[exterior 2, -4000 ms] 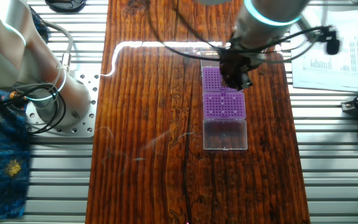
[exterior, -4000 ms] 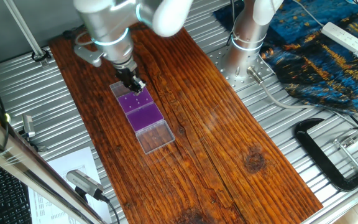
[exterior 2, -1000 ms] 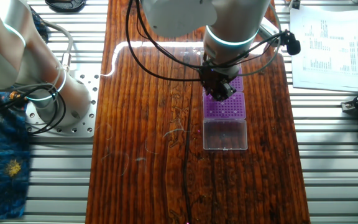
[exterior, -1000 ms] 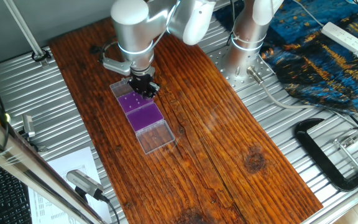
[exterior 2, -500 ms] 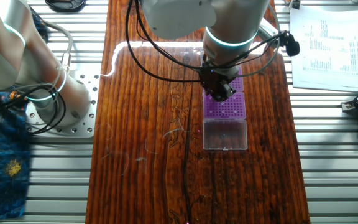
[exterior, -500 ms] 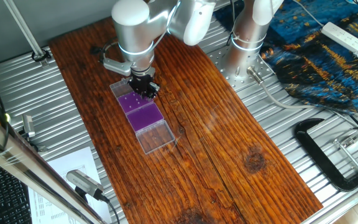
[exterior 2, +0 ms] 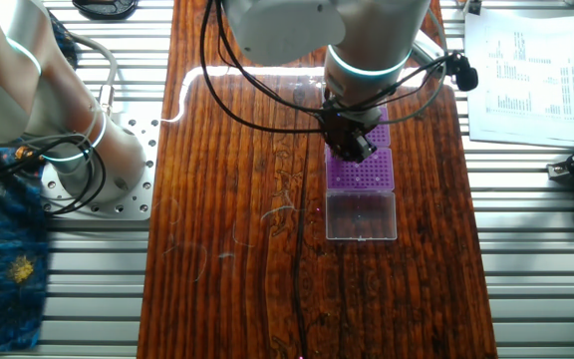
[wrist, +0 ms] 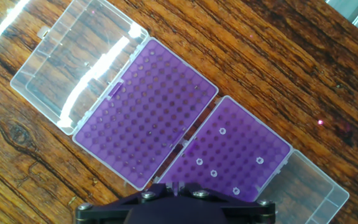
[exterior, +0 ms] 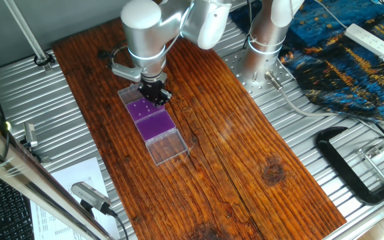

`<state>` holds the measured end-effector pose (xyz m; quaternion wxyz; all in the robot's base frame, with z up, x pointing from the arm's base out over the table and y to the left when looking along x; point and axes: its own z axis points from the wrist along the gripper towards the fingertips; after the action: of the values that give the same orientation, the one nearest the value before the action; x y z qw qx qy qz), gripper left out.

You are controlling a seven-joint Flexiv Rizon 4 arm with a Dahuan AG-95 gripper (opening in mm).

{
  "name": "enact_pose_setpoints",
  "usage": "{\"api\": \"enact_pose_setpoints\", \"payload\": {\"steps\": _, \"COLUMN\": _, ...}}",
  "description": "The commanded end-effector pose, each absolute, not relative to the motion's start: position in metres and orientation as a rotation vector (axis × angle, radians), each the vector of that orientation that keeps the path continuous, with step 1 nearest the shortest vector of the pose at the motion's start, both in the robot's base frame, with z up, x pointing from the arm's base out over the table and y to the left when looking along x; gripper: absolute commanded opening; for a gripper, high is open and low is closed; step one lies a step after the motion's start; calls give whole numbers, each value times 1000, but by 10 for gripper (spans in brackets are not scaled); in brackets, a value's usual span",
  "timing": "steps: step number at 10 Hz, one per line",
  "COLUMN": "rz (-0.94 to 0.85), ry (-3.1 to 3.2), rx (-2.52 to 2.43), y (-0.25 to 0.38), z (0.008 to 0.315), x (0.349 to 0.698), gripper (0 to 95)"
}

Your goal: Transfer all small pipette tips from one holder to another

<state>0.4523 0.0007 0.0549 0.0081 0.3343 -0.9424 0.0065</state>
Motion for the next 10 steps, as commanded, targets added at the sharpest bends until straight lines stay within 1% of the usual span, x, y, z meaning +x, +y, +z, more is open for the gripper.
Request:
{"api": "enact_pose_setpoints", "payload": {"steps": 1, "rz": 11, "ry": -2946, "rx": 1046, "y": 1, "z": 55, "x": 452, "gripper": 0}}
{"api": "enact_pose_setpoints", "payload": {"steps": 2, "rz": 11, "ry": -2943, "rx": 1057, "y": 1, "z": 56, "x": 452, "gripper": 0}}
{"api": "enact_pose_setpoints", "payload": {"steps": 3, "rz": 8, "ry": -2940, "rx": 1065, "y": 1, "z": 56, "x": 452, "gripper": 190}}
{"api": "enact_pose_setpoints", "payload": {"steps": 8, "rz": 15, "ry": -2940, "rx": 1063, "y": 1, "z": 55, "x": 452, "gripper": 190}}
{"api": "enact_pose_setpoints", "payload": {"steps": 9, "rz": 15, "ry": -2940, "rx": 1062, "y": 1, "z": 54, "x": 452, "gripper": 0}}
{"api": "enact_pose_setpoints", "payload": {"steps": 10, "rz": 15, "ry": -2941, "rx": 1062, "y": 1, "z": 54, "x": 452, "gripper": 0}}
